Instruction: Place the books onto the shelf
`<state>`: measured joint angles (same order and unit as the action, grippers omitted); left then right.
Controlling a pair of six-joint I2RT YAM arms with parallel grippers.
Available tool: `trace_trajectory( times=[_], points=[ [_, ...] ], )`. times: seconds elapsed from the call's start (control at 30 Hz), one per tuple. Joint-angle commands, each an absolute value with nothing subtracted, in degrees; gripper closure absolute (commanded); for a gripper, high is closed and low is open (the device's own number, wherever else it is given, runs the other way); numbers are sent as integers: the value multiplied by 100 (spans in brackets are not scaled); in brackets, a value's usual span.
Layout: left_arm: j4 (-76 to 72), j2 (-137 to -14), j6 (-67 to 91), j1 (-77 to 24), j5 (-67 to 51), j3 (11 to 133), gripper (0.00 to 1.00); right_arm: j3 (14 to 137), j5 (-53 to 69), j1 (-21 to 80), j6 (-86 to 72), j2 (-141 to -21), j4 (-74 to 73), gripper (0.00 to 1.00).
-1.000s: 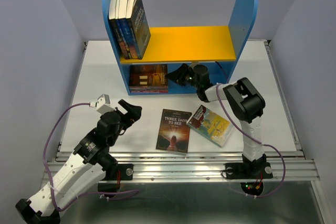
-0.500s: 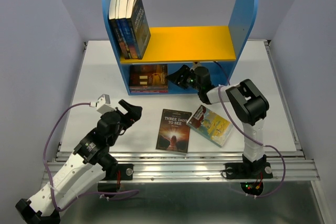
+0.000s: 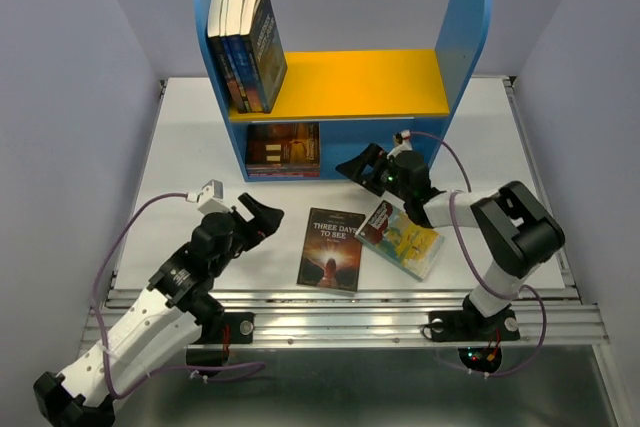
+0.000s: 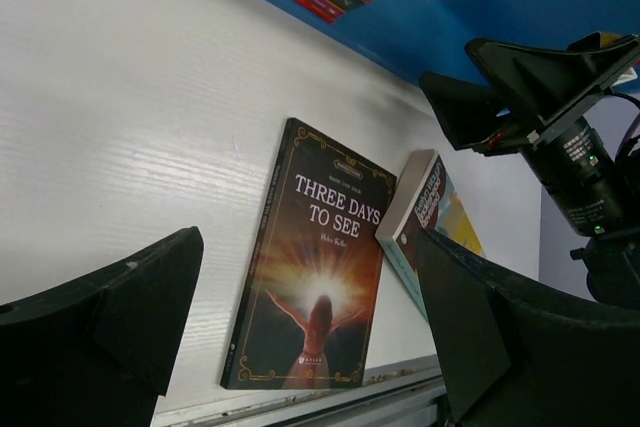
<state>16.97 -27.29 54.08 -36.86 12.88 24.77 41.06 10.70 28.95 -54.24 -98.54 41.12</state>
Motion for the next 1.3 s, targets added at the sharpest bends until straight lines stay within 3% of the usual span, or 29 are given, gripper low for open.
trace_trajectory(
  times=[0.0,0.2,0.33,0.6,0.87,1.1,1.27],
  points=[
    [697,-2997,5528,-3665,328,2128,1,3517,879,2927,-5107,-8949,3352,0],
    [-376,-3453,6090,-4374,140,1758,1,2786,-112,2927,-4694,-7007,1532,0],
    [-746,-4024,6135,-4903,492,1915,1,2699,-913,2927,-5000,-5797,-459,0],
    [-1186,-6220,4633,-5089,37,3400,1,2470,-1703,2927,-5897,-3947,-2890,0],
    [-1257,-7961,4078,-5115,-676,4437,1,2425,-2292,2927,-6181,-3543,-3445,0],
    [-2153,-7717,5272,-5755,-265,3700,1,3014,-2944,2821,-5617,-4348,-3428,0],
    [-2407,-8058,6394,-6591,316,3674,1,3146,-2523,2479,-5029,-4956,-2868,0]
  ],
)
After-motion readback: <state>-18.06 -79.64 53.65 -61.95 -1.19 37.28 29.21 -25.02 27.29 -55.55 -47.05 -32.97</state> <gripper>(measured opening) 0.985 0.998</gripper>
